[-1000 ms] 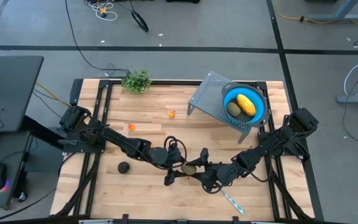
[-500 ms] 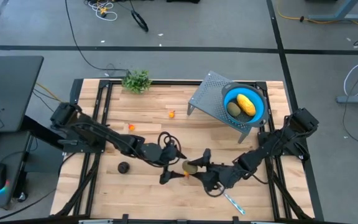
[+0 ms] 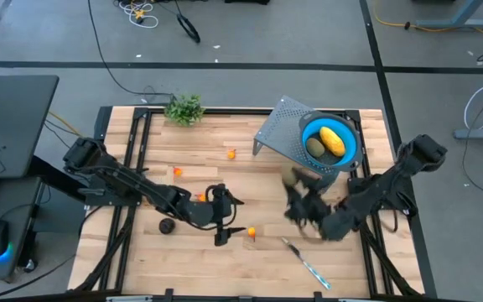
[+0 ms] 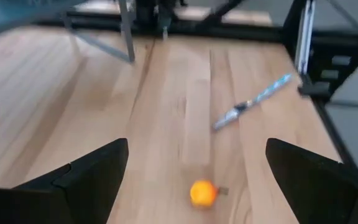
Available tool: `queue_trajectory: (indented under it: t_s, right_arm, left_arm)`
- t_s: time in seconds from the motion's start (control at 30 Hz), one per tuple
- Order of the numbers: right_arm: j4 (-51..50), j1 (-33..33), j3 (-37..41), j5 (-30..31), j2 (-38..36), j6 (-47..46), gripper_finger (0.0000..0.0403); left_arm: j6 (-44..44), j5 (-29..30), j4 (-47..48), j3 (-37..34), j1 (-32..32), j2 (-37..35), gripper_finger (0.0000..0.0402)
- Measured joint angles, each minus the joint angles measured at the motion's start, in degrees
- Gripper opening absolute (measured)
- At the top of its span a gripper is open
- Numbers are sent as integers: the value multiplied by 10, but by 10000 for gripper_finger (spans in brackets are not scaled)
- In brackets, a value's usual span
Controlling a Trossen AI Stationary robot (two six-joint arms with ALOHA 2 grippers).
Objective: Pick & Place Fruit
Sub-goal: Put the kiwi into the strainer bowl on the shelf
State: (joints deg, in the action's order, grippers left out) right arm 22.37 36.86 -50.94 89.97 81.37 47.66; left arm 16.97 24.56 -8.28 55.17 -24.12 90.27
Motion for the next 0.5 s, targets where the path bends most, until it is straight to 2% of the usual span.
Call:
queue_trajectory:
  t_s: [0.1,0.3,0.5]
  right_arm:
    - [2,-37,0,0,-50,9,239]
    - [-2,-121,0,2,-144,10,239]
    - [-3,-164,27,1,-210,-30,239]
  left_arm:
    - [0,20,3,-2,-10,8,389]
    - [1,17,-2,-1,-10,18,389]
    - [-3,24,-1,-1,-10,19,389]
